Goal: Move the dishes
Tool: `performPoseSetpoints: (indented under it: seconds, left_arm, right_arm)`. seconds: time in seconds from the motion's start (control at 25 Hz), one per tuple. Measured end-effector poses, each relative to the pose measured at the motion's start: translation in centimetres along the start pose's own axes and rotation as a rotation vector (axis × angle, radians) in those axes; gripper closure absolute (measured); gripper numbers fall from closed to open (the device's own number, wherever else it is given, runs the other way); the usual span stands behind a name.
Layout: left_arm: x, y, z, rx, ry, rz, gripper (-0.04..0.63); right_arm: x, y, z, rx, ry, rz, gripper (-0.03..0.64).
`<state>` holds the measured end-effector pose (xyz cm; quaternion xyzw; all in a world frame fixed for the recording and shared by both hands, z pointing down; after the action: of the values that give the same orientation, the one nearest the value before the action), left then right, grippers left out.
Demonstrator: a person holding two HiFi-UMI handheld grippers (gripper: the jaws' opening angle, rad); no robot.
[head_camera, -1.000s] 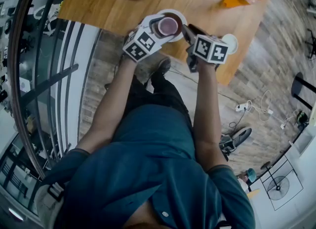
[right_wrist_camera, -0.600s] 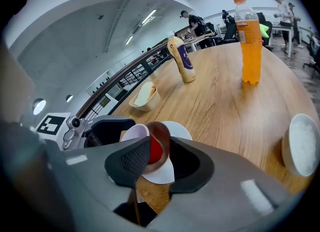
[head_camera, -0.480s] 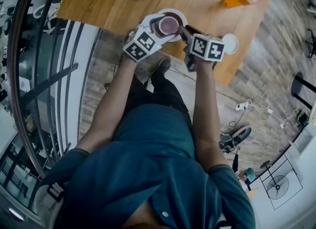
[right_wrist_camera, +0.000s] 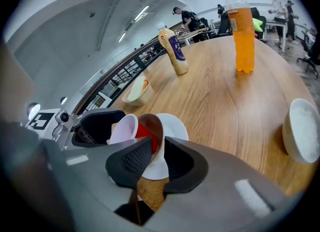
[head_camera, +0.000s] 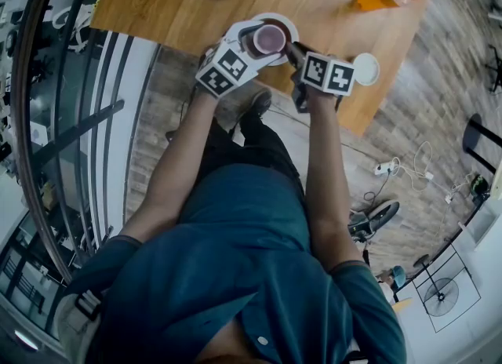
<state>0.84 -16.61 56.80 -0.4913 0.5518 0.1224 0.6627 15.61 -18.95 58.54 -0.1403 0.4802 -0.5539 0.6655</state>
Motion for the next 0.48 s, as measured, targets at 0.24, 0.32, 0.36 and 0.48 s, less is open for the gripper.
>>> performPoseSetpoints:
  seconds: [0.24, 0.32, 0.36, 0.48]
  left_arm:
    - [0.0, 0.29, -0.25, 0.002, 0.003, 0.004, 0.276]
    - [0.05, 0.37, -0.38, 0.001, 0.005, 0.005, 0.276]
    - [0.09, 0.42, -0.39, 0.001, 0.006, 0.006, 0.276]
    - [0.15, 0.59, -0.32, -0.001, 0.007, 0.009, 0.276]
  right_arm:
    - [-0.16, -0.05, 0.28, -0.015, -0.021, 0.011, 0.595]
    - [-0.01, -0.11, 0.26, -0.013, -0.025, 0.013, 0.598]
    - [0.03, -0.12, 0.22, -0.012, -0.026, 0.013, 0.6]
    - [-0.01, -0.05, 0.06, -0.01, -0.028, 0.01, 0.602]
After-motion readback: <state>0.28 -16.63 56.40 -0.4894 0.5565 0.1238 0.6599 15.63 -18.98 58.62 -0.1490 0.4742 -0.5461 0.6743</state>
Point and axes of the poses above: the fingertips, and each gripper's own axes: y backward along the fingers, z to its right, x out of its top, the point moved 8 cm from there along y, backward along the fingers, and after that the axes turned 2 degrees about y, right-handed, at the moved point
